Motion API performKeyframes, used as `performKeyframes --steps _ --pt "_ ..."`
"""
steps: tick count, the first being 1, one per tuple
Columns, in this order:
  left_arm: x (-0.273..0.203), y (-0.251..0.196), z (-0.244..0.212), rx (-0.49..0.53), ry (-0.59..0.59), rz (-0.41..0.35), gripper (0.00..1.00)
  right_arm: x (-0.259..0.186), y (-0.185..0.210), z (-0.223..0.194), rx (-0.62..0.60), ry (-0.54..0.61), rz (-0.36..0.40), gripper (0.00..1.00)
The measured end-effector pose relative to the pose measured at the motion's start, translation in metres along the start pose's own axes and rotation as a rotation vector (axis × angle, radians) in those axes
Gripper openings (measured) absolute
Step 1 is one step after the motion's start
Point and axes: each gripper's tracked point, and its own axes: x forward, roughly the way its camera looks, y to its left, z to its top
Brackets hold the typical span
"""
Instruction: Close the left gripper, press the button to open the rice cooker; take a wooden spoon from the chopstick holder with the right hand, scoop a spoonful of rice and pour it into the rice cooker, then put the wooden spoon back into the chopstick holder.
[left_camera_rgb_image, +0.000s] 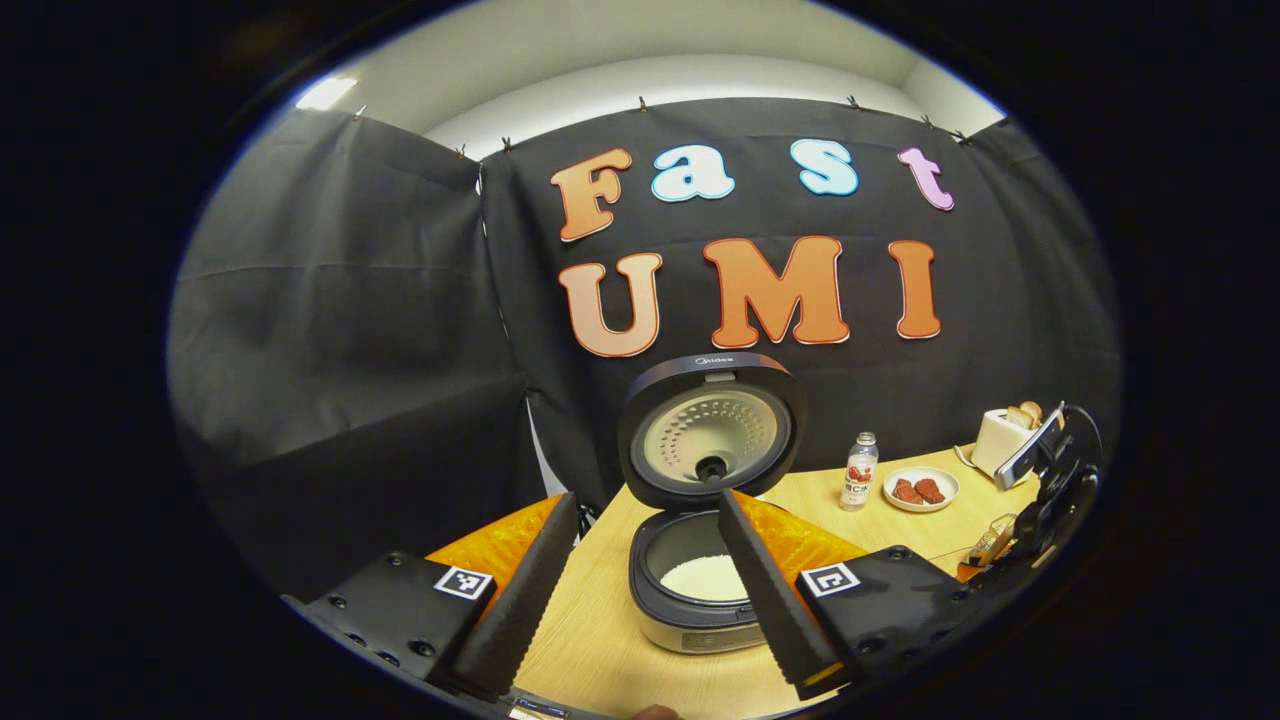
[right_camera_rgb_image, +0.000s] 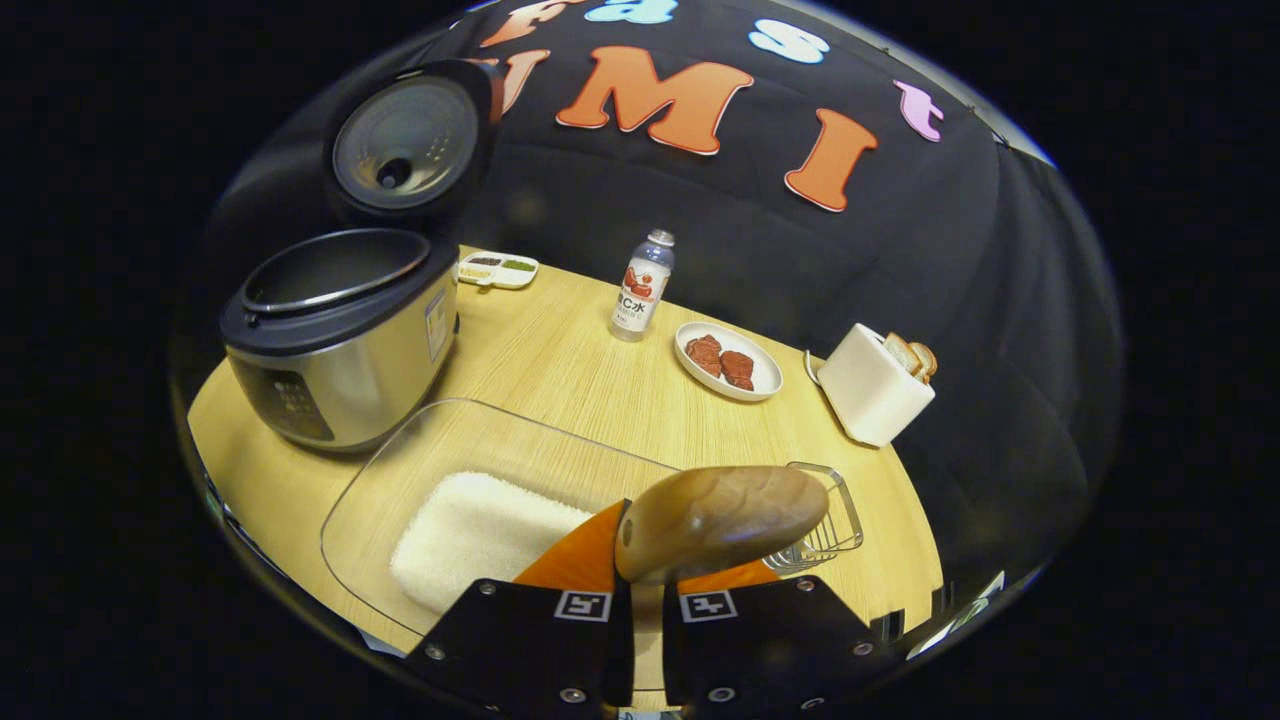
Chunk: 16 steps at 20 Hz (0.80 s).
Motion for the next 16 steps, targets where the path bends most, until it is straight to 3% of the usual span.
performKeyframes --steps 1,2,4,5,6,7,9,11,12,13,16 --pt "0.0 0.0 -0.003 0.003 0.004 -0.003 1.0 0.001 0.003 0.001 -0.022 -0.007 -0.009 0.11" --pt "0.002 -0.001 -0.004 0.006 0.006 -0.004 0.92 0.001 0.008 -0.003 -0.04 -0.011 -0.015 0.11" --pt "0.004 -0.001 -0.004 0.013 0.008 -0.008 1.0 0.001 0.022 -0.008 -0.088 -0.02 -0.024 0.11" --pt "0.005 0.0 -0.004 0.017 0.007 -0.009 0.92 0.001 0.029 -0.011 -0.1 -0.023 -0.021 0.11" --pt "0.006 0.002 -0.004 0.02 0.007 -0.009 1.0 0.0 0.026 -0.007 -0.102 -0.04 -0.037 0.11" --pt "0.006 0.004 -0.005 0.022 0.009 -0.009 0.96 0.003 0.028 -0.01 -0.068 -0.026 -0.03 0.09" --pt "0.011 0.007 -0.008 0.024 0.015 -0.01 1.0 0.004 0.024 -0.009 -0.004 -0.02 -0.038 0.08" --pt "0.012 0.009 -0.012 0.031 0.024 -0.013 0.92 0.004 0.025 -0.004 0.083 -0.024 -0.024 0.08" --pt "0.013 0.011 -0.013 0.034 0.026 -0.016 0.96 0.003 0.028 -0.002 0.138 -0.026 -0.007 0.08" --pt "0.015 0.011 -0.012 0.038 0.025 -0.018 0.92 0.002 0.033 0.002 0.205 -0.027 0.018 0.08" --pt "0.017 0.014 -0.013 0.046 0.024 -0.026 0.92 -0.002 0.049 0.008 0.32 -0.033 0.072 0.08"
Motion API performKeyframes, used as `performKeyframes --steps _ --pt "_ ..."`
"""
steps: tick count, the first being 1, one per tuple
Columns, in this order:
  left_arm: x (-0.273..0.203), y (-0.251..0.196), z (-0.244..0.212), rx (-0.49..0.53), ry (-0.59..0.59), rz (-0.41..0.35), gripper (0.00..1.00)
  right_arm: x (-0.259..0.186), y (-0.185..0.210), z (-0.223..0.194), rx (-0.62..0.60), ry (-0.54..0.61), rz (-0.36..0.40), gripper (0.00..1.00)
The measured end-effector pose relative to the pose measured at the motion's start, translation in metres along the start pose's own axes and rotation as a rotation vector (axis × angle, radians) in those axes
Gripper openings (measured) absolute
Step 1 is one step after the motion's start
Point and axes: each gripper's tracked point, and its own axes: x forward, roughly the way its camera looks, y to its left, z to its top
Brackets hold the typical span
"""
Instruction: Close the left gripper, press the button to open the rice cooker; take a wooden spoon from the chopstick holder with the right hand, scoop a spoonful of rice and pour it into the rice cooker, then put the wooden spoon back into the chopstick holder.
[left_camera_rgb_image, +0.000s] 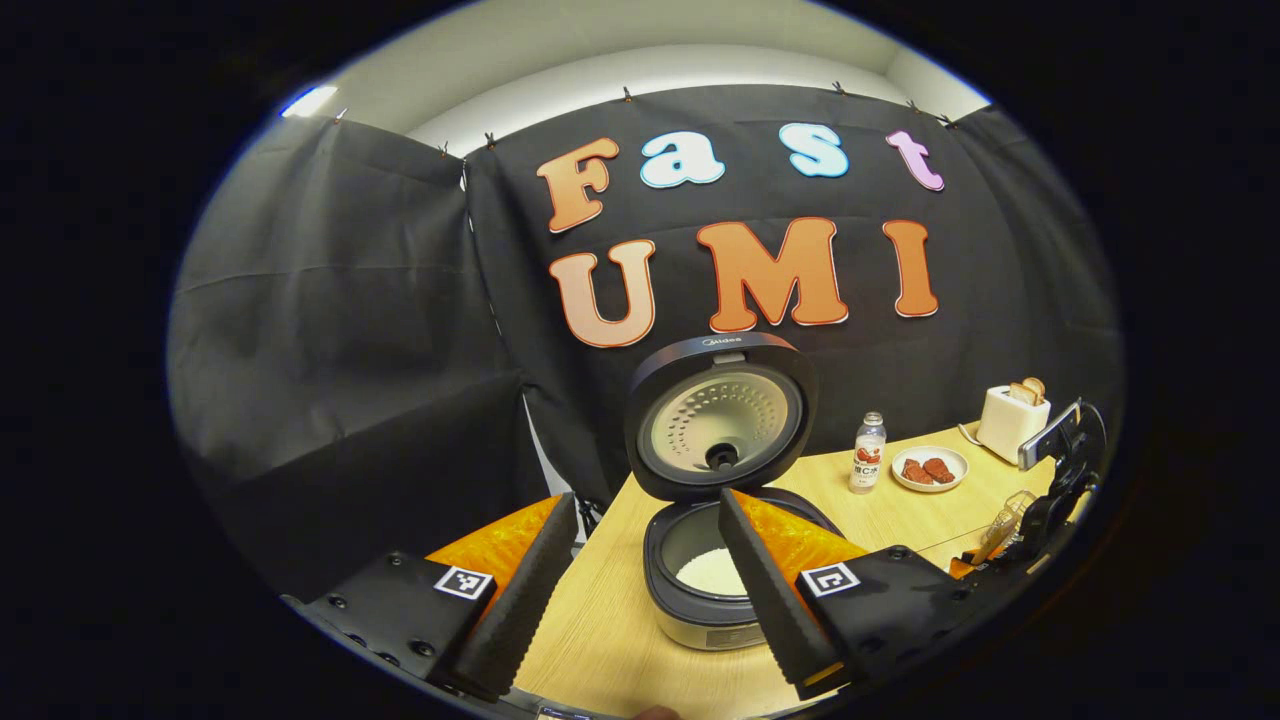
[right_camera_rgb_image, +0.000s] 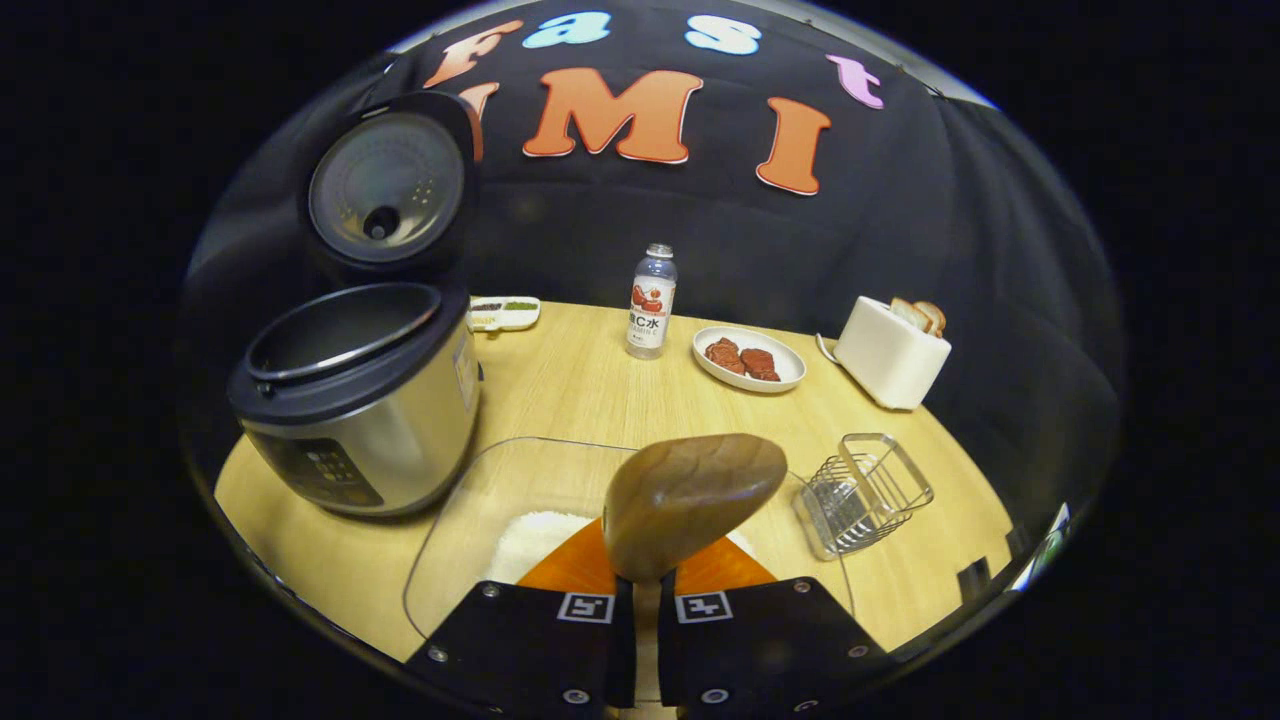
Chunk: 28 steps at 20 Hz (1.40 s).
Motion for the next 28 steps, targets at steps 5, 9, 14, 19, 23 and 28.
performKeyframes --steps 5,9,14,19,23,28 --pt "0.003 0.007 -0.007 0.009 0.011 -0.004 0.92 0.001 0.007 -0.002 0.221 0.015 0.055 0.08" --pt "0.004 0.013 -0.011 0.013 0.015 -0.006 0.92 0.003 0.009 -0.001 0.389 0.036 0.084 0.08" --pt "0.003 0.013 -0.009 0.026 0.011 -0.019 0.92 0.007 0.021 -0.002 0.534 0.073 0.149 0.08" --pt "0.002 0.016 -0.013 0.038 0.015 -0.02 0.92 0.011 0.034 -0.002 0.662 0.116 0.227 0.08" --pt "0.001 0.017 -0.014 0.044 0.022 -0.015 0.92 0.008 0.044 0.003 0.766 0.143 0.299 0.08" --pt "-0.001 0.009 -0.012 0.051 0.021 -0.022 0.92 0.008 0.035 0.003 0.889 0.167 0.35 0.08"
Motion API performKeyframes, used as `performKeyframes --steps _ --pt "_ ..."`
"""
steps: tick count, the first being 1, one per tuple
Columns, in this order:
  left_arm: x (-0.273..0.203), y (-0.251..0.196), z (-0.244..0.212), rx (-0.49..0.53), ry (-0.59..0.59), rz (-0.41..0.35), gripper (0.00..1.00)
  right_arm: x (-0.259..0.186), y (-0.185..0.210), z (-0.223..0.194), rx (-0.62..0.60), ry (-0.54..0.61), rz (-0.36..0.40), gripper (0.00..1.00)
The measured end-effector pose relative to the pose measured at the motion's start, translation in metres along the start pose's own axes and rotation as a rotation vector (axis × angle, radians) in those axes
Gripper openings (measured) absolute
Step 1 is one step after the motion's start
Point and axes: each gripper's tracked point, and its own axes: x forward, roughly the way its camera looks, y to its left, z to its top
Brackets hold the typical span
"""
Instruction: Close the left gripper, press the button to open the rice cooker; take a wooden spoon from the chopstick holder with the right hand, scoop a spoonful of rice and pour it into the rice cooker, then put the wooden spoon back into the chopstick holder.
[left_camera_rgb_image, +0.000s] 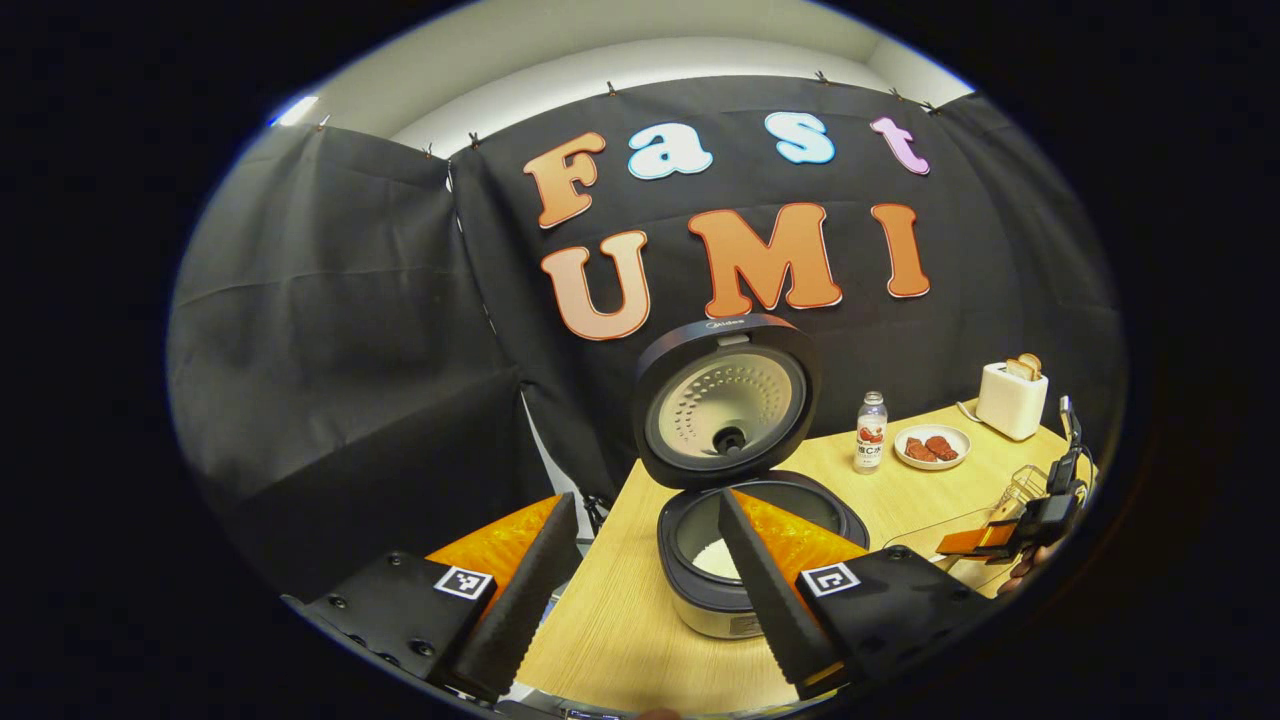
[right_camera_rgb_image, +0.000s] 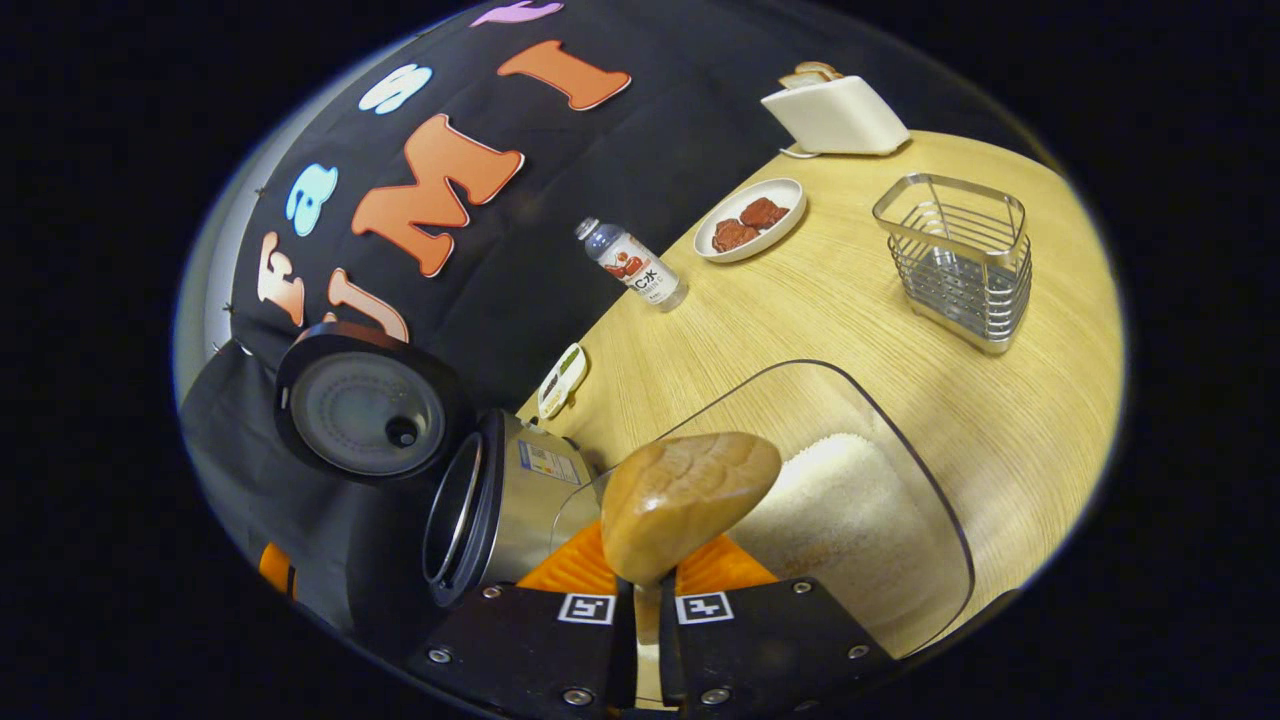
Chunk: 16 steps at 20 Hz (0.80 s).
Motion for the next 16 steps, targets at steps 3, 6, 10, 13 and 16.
performKeyframes --steps 3,6,10,13,16 --pt "-0.002 -0.004 0.002 0.004 -0.006 -0.003 0.92 -0.009 0.001 0.014 0.089 -0.013 0.053 0.08" --pt "-0.004 -0.007 0.006 -0.001 -0.014 -0.001 0.92 -0.017 -0.008 0.03 0.133 -0.025 0.061 0.08" --pt "-0.005 -0.007 0.008 -0.02 -0.027 0.007 0.92 -0.031 -0.016 0.058 0.252 -0.063 0.102 0.08" --pt "-0.009 -0.006 0.009 -0.04 -0.038 0.014 0.92 -0.039 -0.008 0.075 0.352 -0.076 0.157 0.08" --pt "-0.012 -0.005 0.012 -0.049 -0.049 0.028 0.92 -0.048 0.015 0.085 0.43 -0.069 0.238 0.08"
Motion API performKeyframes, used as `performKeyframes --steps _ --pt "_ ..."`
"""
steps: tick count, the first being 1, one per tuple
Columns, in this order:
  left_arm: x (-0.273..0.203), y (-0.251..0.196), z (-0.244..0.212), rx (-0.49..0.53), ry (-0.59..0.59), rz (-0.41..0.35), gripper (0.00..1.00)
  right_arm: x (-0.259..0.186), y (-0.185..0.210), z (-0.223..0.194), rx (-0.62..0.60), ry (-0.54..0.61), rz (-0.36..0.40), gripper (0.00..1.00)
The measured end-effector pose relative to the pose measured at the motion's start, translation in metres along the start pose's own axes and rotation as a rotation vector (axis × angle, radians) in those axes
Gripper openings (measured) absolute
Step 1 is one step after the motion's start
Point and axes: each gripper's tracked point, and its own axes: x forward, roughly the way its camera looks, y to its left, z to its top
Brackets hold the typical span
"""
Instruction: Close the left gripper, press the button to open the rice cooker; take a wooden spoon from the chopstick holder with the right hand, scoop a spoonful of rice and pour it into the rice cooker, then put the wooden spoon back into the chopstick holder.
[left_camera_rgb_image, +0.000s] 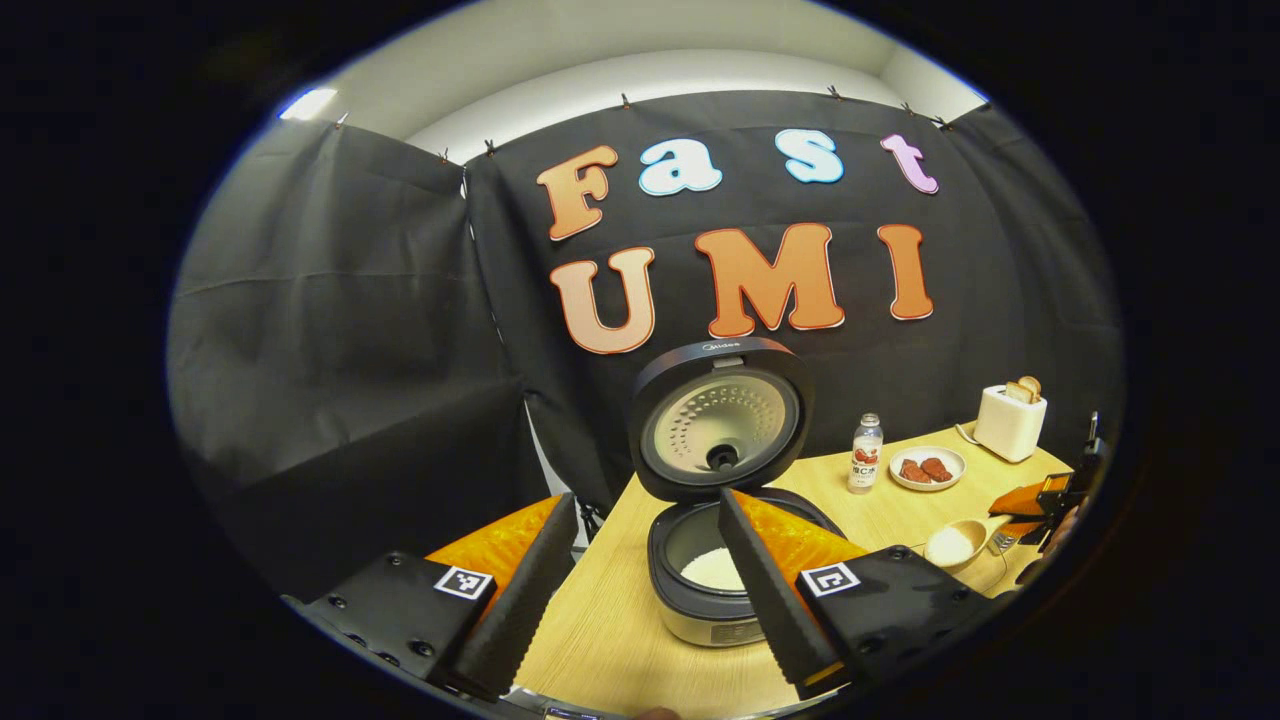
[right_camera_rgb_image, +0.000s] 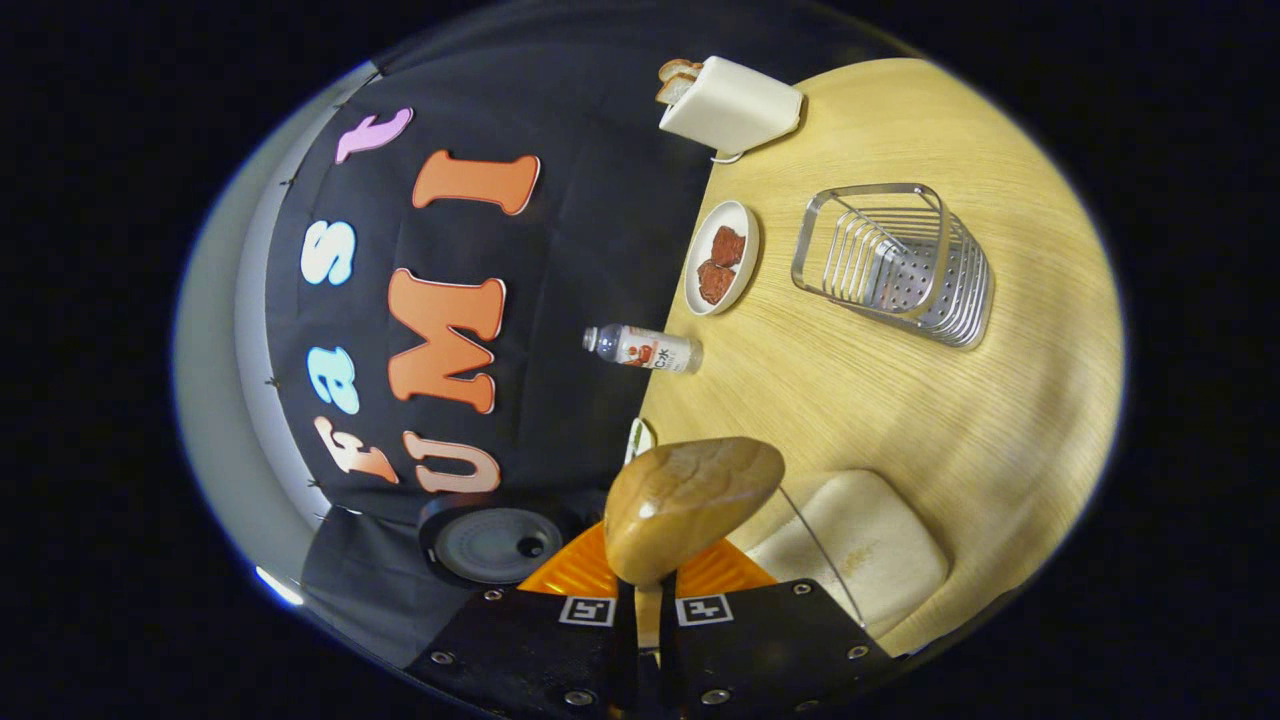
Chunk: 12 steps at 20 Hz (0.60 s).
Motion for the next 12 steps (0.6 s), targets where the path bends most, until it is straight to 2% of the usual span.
performKeyframes --steps 4,7,9,12 --pt "-0.008 -0.001 0.003 -0.021 -0.023 -0.001 0.92 0.006 0.044 -0.005 0.068 0.033 0.095 0.08" --pt "-0.017 0.004 0.009 -0.022 -0.065 0.009 0.92 0.018 0.077 -0.015 0.054 0.066 0.142 0.08" --pt "-0.026 0.011 0.019 -0.028 -0.108 0.027 1.0 0.026 0.098 -0.022 0.042 0.084 0.166 0.08" --pt "-0.036 0.02 0.028 -0.016 -0.147 0.055 0.93 0.042 0.124 -0.037 0.03 0.113 0.191 0.08"
